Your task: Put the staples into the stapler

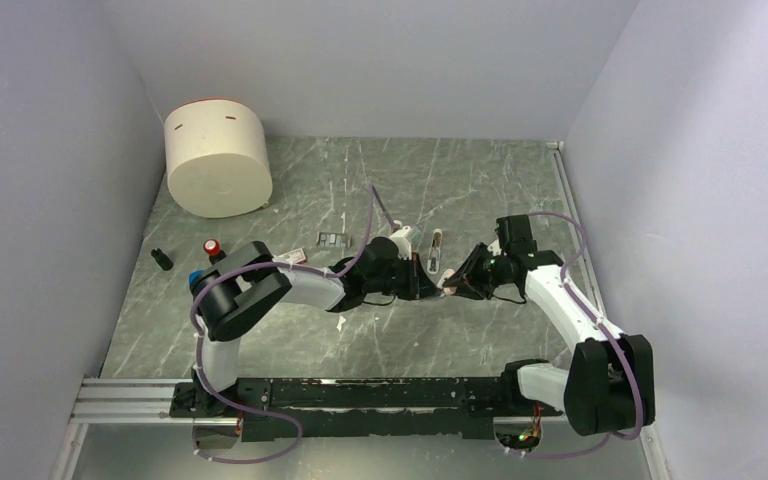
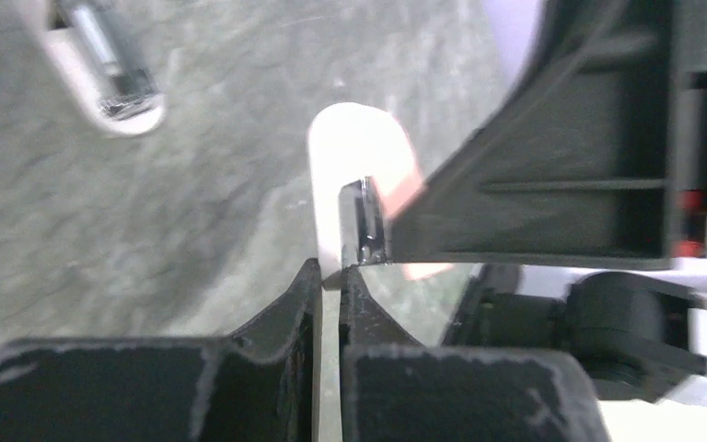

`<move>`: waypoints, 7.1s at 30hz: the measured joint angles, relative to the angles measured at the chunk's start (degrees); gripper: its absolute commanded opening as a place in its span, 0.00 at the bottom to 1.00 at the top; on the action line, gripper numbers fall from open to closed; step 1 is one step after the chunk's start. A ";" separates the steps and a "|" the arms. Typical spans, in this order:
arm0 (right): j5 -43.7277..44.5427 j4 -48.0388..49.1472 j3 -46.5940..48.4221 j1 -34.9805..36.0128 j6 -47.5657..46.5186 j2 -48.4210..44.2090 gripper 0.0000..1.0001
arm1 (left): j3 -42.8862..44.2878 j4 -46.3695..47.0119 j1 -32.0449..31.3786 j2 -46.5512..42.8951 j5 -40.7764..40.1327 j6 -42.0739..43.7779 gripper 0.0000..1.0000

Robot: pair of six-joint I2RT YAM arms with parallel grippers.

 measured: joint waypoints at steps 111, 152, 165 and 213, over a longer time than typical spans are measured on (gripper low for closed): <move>15.50 9.44 -7.37 7.69 -0.83 -5.20 0.79 | 3.67 -10.56 0.70 4.48 2.16 0.20 0.05; 38.64 2.47 -1.36 16.00 -2.49 2.43 0.43 | 3.98 -10.86 1.14 4.74 2.91 -0.76 0.15; 27.93 7.21 -2.01 15.45 -0.24 1.09 0.63 | 3.98 -11.63 1.14 4.74 2.89 -0.79 0.18; 40.68 15.56 7.76 11.72 -9.16 20.55 0.62 | -0.46 -13.79 1.25 -11.08 -1.01 5.14 0.45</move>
